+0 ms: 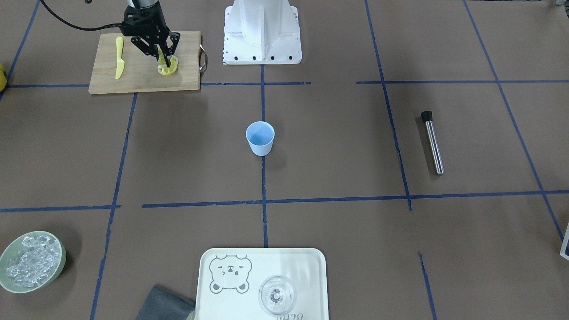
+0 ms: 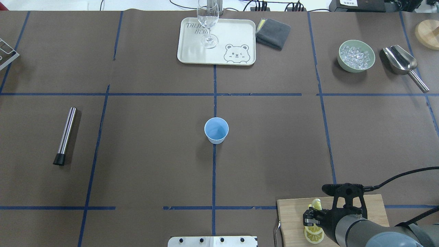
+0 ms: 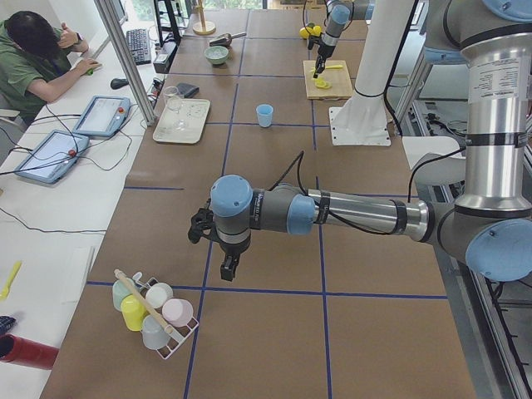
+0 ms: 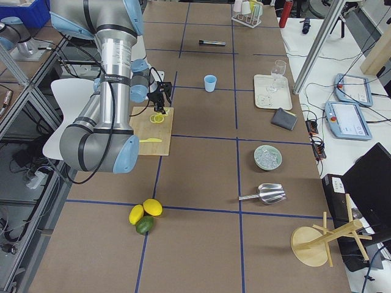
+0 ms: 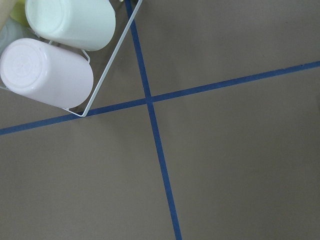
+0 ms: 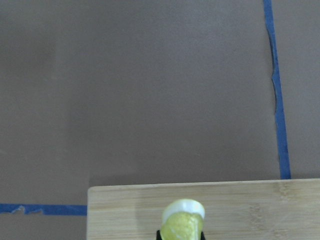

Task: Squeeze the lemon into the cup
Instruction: 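Lift the lemon slice and carry it over the light-blue cup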

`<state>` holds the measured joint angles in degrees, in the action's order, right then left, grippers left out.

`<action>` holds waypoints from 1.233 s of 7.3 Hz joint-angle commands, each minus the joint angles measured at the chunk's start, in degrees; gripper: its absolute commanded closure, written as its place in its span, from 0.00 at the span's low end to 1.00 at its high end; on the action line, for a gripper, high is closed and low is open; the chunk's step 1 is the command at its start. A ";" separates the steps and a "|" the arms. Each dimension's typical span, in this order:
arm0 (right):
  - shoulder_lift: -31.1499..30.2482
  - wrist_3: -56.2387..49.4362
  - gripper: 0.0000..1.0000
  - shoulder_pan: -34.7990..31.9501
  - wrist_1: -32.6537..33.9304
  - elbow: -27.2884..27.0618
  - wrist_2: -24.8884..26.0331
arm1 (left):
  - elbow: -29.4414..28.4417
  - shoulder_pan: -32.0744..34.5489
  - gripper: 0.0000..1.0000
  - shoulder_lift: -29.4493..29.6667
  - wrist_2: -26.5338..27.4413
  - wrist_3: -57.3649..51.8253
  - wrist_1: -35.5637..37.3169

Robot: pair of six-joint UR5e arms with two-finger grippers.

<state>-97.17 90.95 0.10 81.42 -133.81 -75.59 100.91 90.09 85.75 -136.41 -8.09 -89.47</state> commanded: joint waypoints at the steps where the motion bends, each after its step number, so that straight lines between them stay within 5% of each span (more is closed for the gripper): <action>1: 12.02 -0.16 0.79 -4.13 13.86 -1.02 -5.24 | -0.01 0.00 0.00 -0.05 0.00 0.00 0.00; 3: 29.68 -0.94 0.79 -8.61 32.75 0.12 -9.13 | -0.27 0.00 0.00 0.04 0.00 0.09 0.00; 4: 35.24 -1.64 0.79 -11.50 36.58 1.52 -11.58 | -0.10 -0.09 0.00 0.04 0.00 0.09 0.00; 9: 56.11 -9.73 0.79 -24.70 31.65 28.36 -18.46 | -0.01 0.00 0.00 -0.05 0.00 0.00 0.09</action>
<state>-45.08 82.50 -22.18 116.36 -113.00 -93.14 100.91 90.05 85.74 -136.41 -8.08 -89.45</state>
